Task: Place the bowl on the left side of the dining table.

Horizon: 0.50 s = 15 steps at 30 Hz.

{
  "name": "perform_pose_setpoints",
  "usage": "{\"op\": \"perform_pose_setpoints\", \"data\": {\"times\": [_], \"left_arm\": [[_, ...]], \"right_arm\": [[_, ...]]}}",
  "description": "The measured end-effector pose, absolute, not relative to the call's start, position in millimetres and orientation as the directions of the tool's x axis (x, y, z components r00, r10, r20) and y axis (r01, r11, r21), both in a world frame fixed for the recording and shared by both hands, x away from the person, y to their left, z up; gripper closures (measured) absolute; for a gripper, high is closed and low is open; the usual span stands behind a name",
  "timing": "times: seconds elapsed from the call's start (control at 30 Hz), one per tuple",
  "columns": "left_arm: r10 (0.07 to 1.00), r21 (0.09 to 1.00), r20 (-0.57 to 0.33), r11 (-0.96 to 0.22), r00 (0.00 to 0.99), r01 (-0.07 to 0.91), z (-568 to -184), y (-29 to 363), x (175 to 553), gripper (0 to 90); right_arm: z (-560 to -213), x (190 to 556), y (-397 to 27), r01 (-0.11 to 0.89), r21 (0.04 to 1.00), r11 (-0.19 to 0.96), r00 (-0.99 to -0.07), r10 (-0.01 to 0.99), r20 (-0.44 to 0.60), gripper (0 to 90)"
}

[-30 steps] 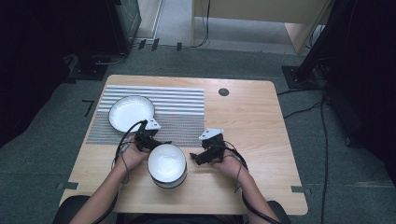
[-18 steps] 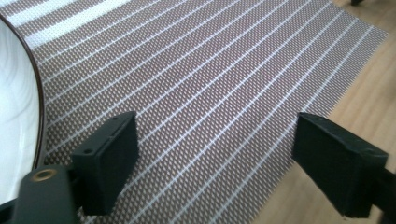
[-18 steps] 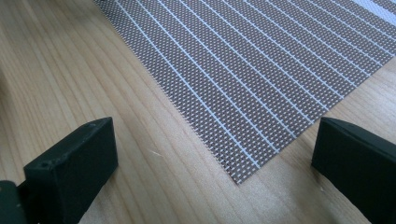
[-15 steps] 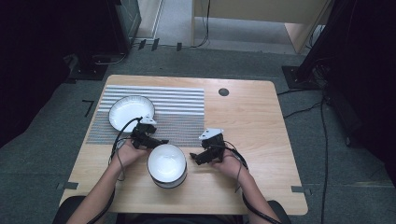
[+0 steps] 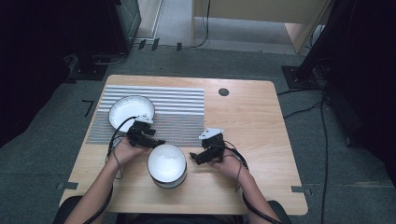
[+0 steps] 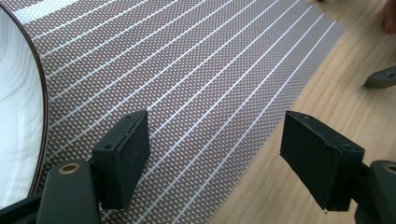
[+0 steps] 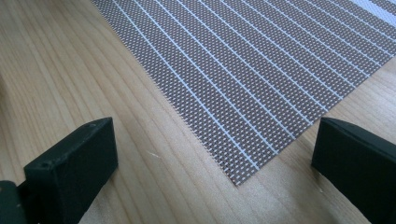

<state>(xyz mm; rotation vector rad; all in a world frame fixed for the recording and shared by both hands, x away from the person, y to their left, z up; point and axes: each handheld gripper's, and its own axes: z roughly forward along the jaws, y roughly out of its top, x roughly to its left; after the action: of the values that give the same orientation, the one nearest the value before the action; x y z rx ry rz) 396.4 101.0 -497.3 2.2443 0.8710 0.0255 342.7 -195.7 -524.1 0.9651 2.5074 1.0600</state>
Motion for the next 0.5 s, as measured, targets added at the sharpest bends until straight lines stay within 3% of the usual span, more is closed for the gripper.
{"op": "perform_pose_setpoints", "data": {"times": [0.17, 0.27, 0.5], "left_arm": [[0.599, 0.623, -0.227, -0.516, 0.768, 0.587, -489, 104, 395, 25.3], [0.616, 0.597, -0.236, -0.519, 0.752, 0.612, -487, 107, 395, 35.6], [0.626, 0.594, -0.27, -0.49, 0.731, 0.639, -480, 113, 395, 32.7]], "right_arm": [[-524, 343, -196, 0.479, 0.711, 0.515, -0.748, 0.663, 0.024, 0.0], [-524, 343, -196, 0.478, 0.711, 0.516, -0.749, 0.662, 0.023, 0.0], [-524, 343, -196, 0.479, 0.711, 0.515, -0.749, 0.663, 0.024, 0.0]]}}
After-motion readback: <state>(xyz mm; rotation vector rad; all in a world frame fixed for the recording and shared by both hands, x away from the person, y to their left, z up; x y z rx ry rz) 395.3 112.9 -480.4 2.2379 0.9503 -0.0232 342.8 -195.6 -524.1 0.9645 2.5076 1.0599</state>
